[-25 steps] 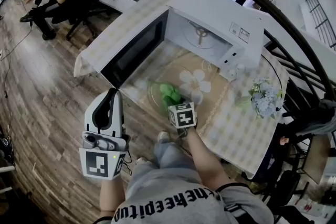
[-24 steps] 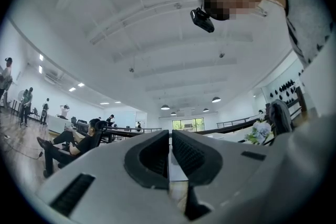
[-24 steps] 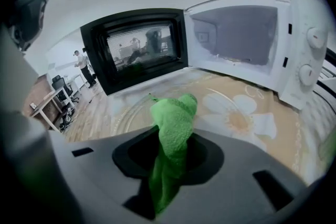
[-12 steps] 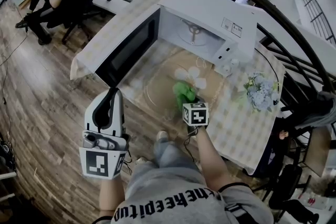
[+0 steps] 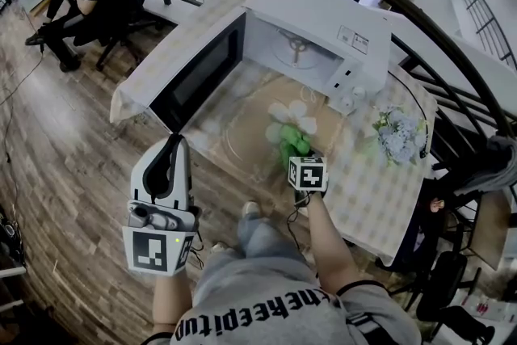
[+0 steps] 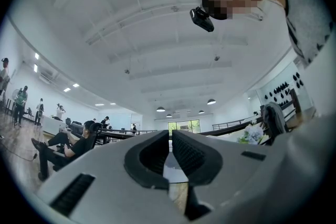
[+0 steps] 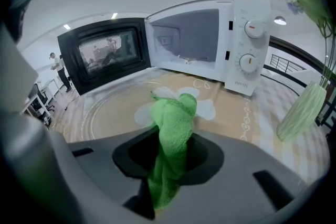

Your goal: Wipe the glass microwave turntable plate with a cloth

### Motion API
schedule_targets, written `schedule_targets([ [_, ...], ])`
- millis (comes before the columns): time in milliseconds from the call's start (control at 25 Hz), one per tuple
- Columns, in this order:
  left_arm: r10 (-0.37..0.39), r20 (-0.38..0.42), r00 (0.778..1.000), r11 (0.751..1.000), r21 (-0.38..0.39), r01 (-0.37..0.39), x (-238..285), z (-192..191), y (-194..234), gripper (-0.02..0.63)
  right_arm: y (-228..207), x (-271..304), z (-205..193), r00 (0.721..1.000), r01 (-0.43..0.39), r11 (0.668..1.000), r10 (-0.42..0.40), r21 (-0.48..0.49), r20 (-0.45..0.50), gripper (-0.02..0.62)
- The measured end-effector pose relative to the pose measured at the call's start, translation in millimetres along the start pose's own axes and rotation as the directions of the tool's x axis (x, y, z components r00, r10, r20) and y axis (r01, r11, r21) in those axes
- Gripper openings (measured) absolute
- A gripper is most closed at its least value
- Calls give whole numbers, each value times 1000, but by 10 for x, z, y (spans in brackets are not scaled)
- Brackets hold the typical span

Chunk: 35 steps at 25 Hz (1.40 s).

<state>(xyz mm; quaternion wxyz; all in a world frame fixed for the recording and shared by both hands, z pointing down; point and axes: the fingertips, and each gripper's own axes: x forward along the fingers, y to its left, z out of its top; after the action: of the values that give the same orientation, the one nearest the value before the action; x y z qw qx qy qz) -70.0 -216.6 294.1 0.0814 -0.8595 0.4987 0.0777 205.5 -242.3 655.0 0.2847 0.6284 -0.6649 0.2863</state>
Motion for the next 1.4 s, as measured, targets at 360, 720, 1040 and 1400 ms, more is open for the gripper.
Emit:
schedule_targets([
  [360, -13, 17, 1000, 1000, 0, 13, -154, 112, -1, 20, 270, -323, -79, 997, -63, 996, 60, 65, 52, 104],
  [720, -49, 29, 998, 999, -14, 49, -337, 209, -76, 20, 519, -916, 136, 979, -76, 997, 75, -2, 192, 106],
  [1040, -70, 43, 997, 997, -26, 71, -502, 311, -115, 20, 611, -1494, 325, 946, -60, 998, 57, -1, 319, 109],
  [1400, -78, 60, 995, 996, -30, 80, -656, 438, -165, 20, 663, -2098, 517, 898, -26, 999, 36, -29, 438, 110],
])
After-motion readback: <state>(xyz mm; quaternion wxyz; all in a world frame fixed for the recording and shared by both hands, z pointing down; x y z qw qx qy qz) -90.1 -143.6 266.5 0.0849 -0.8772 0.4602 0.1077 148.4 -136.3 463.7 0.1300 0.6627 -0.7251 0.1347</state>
